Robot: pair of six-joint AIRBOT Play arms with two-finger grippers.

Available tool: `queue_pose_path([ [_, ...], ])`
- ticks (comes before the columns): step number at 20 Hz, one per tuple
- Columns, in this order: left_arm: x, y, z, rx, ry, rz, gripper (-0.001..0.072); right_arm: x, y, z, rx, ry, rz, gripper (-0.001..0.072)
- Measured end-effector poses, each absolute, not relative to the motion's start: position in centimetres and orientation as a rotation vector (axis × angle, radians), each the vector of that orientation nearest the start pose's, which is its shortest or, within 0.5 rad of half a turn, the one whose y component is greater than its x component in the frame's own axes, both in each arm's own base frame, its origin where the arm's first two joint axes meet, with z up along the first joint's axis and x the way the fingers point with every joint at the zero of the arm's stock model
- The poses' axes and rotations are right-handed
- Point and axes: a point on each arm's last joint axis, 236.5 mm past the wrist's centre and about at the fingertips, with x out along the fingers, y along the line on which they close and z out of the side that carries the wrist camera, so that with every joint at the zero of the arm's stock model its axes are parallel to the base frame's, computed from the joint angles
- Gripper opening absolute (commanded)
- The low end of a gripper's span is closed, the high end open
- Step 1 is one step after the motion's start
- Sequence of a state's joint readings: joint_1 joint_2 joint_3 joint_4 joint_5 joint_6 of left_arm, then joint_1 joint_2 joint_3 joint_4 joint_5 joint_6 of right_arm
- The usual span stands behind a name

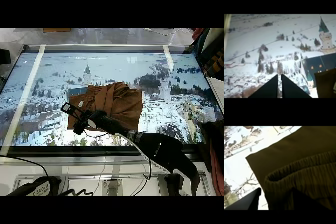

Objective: Fold the clothes and pants, and hang the long-sleeved shirts on hangers.

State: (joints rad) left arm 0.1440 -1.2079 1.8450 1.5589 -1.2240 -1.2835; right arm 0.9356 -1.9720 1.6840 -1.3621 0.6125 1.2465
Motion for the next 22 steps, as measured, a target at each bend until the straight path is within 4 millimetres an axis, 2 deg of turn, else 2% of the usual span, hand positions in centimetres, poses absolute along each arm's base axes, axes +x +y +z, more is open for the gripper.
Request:
queue_pose_path([
  [1,43.2,6.0,31.2,0.229,0.599,0.045,0.0064,34.4,51.4,-7.7,-0.497,0.783,1.050,0.0424],
  [2,43.2,5.9,31.2,0.227,0.599,0.043,0.0064,34.3,51.4,-7.9,-0.497,0.789,1.050,0.0355],
  [4,43.3,5.6,31.2,0.218,0.596,0.030,0.0064,34.6,51.8,-7.7,-0.484,0.779,1.051,0.0135],
  [6,43.3,5.3,31.2,0.211,0.594,0.021,0.0064,35.0,52.2,-7.2,-0.477,0.761,1.051,0.0051],
  [7,43.3,5.2,31.2,0.208,0.593,0.017,0.0064,35.1,52.4,-7.0,-0.478,0.755,1.052,0.0026],
  [11,43.4,5.0,31.2,0.202,0.592,0.009,0.0064,34.9,52.1,-7.0,-0.508,0.775,1.057,0.0025],
  [13,43.4,5.0,31.2,0.201,0.591,0.008,0.0064,35.2,51.9,-5.9,-0.528,0.758,1.054,0.0025],
  [15,43.4,5.0,31.2,0.201,0.592,0.007,0.0065,36.4,51.5,-3.7,-0.539,0.721,1.039,0.0025],
  [18,43.4,4.9,31.1,0.199,0.592,0.005,0.0062,40.2,49.1,1.9,-0.549,0.635,0.973,0.0024],
  [20,43.5,4.7,30.9,0.193,0.595,-0.003,0.0015,43.5,45.8,6.7,-0.533,0.582,0.897,0.0024],
  [22,43.7,4.5,30.2,0.184,0.610,-0.014,0.0015,46.9,41.1,12.1,-0.476,0.532,0.796,0.0024],
])
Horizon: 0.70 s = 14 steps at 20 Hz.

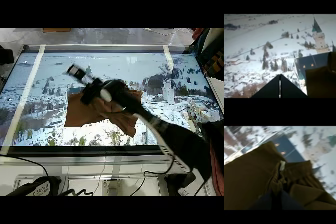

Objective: Fold the clothes and pants, and hang the long-sleeved shirts on hangers.

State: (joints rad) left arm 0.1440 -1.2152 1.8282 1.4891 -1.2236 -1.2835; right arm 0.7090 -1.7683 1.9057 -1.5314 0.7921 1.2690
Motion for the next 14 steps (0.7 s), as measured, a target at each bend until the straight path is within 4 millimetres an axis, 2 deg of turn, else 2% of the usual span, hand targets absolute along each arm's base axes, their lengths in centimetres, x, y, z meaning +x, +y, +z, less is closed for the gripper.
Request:
queue_pose_path([
  [1,43.8,4.3,29.5,0.177,0.626,-0.022,0.0015,48.4,38.4,14.6,-0.441,0.516,0.739,0.0025],
  [3,43.9,3.7,26.6,0.149,0.687,-0.054,0.0013,50.6,31.9,19.6,-0.359,0.492,0.618,0.0025],
  [5,43.4,2.6,21.8,0.100,0.802,-0.104,0.0012,51.6,25.9,22.9,-0.289,0.495,0.512,0.0025],
  [7,41.9,1.2,15.6,0.030,0.954,-0.163,0.0012,51.9,20.7,24.9,-0.212,0.511,0.419,0.0025],
  [9,39.8,-0.5,9.7,-0.070,1.093,-0.223,0.0011,51.8,17.4,25.6,-0.159,0.540,0.364,0.0025],
  [10,38.6,-1.3,7.1,-0.138,1.150,-0.245,0.0011,51.6,16.5,25.5,-0.143,0.557,0.351,0.0025],
  [11,37.6,-1.8,4.9,-0.221,1.189,-0.259,0.0011,51.5,15.8,25.4,-0.129,0.574,0.340,0.0025],
  [13,35.8,-2.7,1.7,-0.406,1.237,-0.280,0.0014,51.3,15.2,25.2,-0.111,0.591,0.332,0.0025],
  [14,35.1,-2.8,0.6,-0.509,1.246,-0.280,0.0134,51.3,15.1,25.1,-0.105,0.597,0.331,0.0025],
])
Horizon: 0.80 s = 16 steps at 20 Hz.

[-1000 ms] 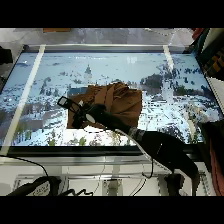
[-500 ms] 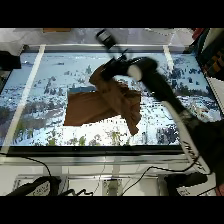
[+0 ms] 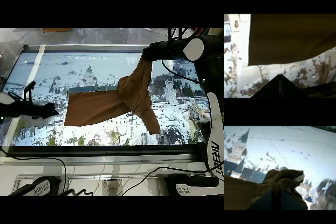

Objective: Fold the clothes and pants, and hang the long-sleeved shirts on hangers.

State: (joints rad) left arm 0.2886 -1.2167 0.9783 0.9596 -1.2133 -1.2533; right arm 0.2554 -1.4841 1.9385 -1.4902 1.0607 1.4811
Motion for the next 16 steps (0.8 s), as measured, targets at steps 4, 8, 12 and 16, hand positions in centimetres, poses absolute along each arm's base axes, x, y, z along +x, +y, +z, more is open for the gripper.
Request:
queue_pose_path([
  [4,33.0,-2.7,-2.6,-0.769,1.256,-0.242,0.0636,51.4,15.1,24.8,-0.088,0.607,0.334,0.0025],
  [8,32.1,-2.6,-4.8,-0.839,1.245,-0.203,0.0585,51.5,15.2,24.8,-0.081,0.604,0.334,0.0025],
  [12,31.8,-2.3,-6.9,-0.864,1.246,-0.156,0.0584,51.6,15.2,24.9,-0.080,0.600,0.334,0.0025],
  [16,31.4,-3.5,-9.5,-0.888,1.310,-0.157,0.0581,51.6,15.2,24.9,-0.079,0.599,0.335,0.0025],
])
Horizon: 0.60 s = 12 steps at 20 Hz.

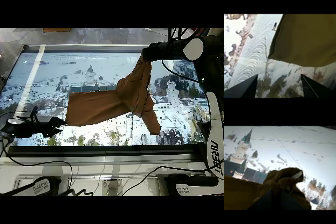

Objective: Fold the clothes and pants, and hang the long-sleeved shirts on hangers.

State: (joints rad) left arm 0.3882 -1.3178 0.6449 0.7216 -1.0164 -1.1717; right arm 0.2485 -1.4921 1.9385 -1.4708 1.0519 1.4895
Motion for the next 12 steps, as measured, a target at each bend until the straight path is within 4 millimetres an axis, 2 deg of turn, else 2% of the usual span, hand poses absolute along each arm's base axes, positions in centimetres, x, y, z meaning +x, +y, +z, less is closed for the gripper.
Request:
queue_pose_path([
  [2,31.8,-4.5,-10.1,-0.925,1.315,-0.176,0.0476,51.6,15.2,24.9,-0.079,0.598,0.334,0.0025],
  [4,32.7,-5.2,-10.6,-0.951,1.289,-0.186,0.0473,51.6,15.2,24.9,-0.079,0.598,0.334,0.0025],
  [5,33.5,-5.3,-10.7,-0.964,1.262,-0.187,0.0420,51.6,15.2,24.9,-0.079,0.598,0.335,0.0025],
  [6,34.2,-5.3,-10.8,-0.966,1.232,-0.182,0.0159,51.6,15.2,24.9,-0.079,0.598,0.334,0.0025],
  [7,35.1,-4.9,-11.2,-0.957,1.199,-0.159,0.0015,51.7,15.2,24.9,-0.080,0.597,0.333,0.0025],
  [9,36.6,-4.4,-11.2,-0.962,1.135,-0.126,0.0012,51.8,14.7,24.9,-0.098,0.594,0.320,0.0025],
  [12,39.3,-3.8,-9.9,-1.018,1.029,-0.100,0.0012,52.5,13.2,25.2,-0.125,0.573,0.278,0.0025],
])
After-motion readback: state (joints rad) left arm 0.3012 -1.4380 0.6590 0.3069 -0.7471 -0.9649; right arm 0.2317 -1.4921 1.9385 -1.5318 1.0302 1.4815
